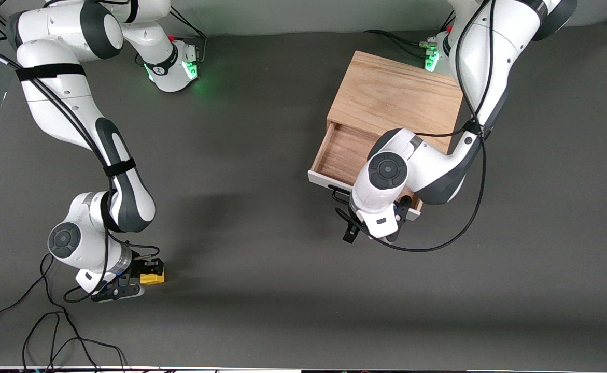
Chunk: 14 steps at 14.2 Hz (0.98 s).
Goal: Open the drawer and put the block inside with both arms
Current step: 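Grasp the yellow cube with the right gripper while the left gripper pulls further, then lift the yellow cube and carry it toward the open drawer with the right gripper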
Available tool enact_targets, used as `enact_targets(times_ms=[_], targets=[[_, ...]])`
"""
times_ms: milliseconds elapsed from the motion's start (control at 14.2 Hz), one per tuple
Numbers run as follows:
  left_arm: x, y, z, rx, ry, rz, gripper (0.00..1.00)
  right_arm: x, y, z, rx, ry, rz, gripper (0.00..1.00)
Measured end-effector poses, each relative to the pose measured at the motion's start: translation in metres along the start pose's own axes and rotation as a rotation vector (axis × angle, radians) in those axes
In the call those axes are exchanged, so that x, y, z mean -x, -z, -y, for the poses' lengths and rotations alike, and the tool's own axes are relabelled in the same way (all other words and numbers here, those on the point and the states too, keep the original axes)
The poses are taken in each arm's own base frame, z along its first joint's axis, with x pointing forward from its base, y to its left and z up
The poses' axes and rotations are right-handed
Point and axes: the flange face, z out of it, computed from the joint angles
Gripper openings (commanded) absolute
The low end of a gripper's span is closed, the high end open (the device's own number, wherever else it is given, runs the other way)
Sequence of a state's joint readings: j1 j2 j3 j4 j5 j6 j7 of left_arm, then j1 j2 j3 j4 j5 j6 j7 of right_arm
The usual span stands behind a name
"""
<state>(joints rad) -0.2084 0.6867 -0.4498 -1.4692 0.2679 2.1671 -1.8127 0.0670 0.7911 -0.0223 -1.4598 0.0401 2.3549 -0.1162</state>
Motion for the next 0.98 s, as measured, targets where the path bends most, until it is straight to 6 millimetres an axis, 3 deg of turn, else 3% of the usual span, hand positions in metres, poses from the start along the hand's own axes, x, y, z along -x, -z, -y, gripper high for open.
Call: enact_targets(times_ms=[211,492,562,703,984], targets=[[-0.004,0.025,-0.016,0.072,0.007,0.003,1.00,-0.008,0.047,0.006,-0.007,0.009,0.019,0.17],[-0.034,0.090,-0.035,0.136,0.039,-0.023,1.00,-0.008,0.136,0.011,-0.052,-0.005,0.067,0.06],[-0.051,0.109,-0.033,0.126,0.036,-0.033,1.00,-0.008,0.158,0.013,-0.067,-0.006,0.081,0.00],[-0.091,0.149,-0.021,0.083,-0.007,-0.028,1.00,-0.007,0.199,0.019,-0.085,-0.006,0.108,0.00],[-0.182,0.226,0.031,-0.036,-0.186,0.028,1.00,0.001,0.272,0.046,-0.102,-0.007,0.152,0.00]])
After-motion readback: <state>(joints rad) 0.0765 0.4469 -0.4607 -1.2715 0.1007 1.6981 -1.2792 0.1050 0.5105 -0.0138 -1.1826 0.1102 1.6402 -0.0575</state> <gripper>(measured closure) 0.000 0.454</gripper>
